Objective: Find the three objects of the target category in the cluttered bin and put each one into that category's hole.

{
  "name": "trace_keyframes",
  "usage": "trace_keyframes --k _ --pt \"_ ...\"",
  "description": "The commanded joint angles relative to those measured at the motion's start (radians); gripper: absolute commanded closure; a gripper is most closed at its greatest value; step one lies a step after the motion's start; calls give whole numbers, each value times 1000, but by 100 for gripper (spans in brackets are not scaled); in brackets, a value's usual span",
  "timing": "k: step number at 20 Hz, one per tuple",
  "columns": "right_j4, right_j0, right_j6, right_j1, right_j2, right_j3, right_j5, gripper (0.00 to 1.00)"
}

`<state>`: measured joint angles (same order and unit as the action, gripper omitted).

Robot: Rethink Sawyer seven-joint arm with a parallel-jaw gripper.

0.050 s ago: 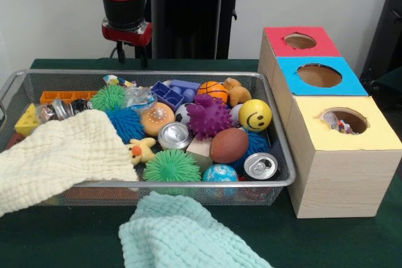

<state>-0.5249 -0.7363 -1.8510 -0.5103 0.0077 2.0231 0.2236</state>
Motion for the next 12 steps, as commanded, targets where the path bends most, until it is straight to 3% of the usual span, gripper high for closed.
trace_keyframes --k 1,12 --pt "62 25 -38 -41 88 -54 141 0" --pt "53 31 -6 45 109 -171 168 0"
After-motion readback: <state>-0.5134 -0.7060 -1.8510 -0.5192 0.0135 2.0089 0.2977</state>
